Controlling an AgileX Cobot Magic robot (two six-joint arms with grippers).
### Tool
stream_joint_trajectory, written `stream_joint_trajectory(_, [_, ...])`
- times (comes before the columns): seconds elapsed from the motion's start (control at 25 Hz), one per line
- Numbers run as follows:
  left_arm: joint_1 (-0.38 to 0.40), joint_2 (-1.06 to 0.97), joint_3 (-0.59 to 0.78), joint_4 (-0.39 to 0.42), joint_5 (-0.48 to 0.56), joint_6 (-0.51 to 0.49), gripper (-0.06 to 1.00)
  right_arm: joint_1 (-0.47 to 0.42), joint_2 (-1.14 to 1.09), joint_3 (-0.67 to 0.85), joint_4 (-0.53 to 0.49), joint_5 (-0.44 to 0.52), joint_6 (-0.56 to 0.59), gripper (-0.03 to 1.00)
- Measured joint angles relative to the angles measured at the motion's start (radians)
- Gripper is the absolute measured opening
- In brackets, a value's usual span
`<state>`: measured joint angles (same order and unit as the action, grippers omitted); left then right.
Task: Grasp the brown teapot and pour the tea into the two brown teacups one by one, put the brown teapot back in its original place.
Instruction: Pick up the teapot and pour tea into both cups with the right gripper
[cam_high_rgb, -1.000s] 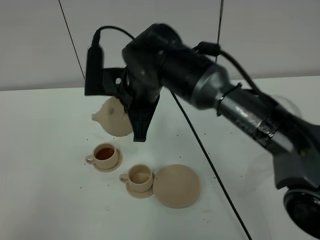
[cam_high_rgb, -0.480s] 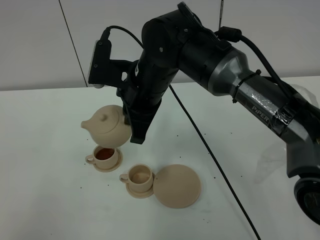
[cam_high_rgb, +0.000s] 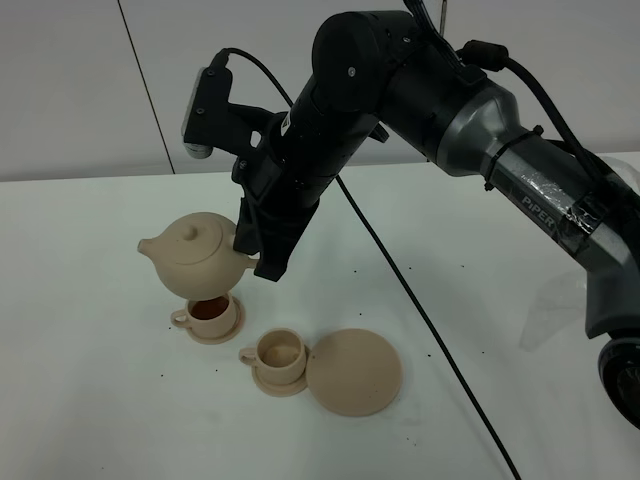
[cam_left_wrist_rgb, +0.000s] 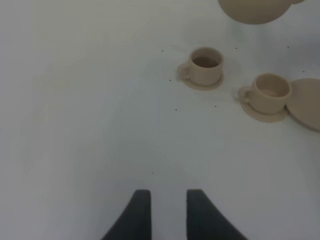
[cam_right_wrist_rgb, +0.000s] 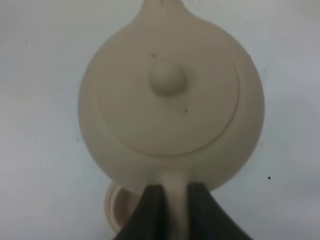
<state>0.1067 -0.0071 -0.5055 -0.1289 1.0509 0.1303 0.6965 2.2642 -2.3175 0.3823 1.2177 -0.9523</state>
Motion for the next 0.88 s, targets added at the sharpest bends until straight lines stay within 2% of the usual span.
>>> stream_joint_trajectory(0.52, [0.0, 0.0, 0.0, 0.0, 0.0, 0.0, 0.24, -0.001, 0.0, 0.0, 0.004, 0.003, 0.001, 0.1])
stream_joint_trajectory(0.88, [0.0, 0.0, 0.0, 0.0, 0.0, 0.0, 0.24, -0.001, 0.0, 0.0, 0.052, 0.014, 0.002, 0.1])
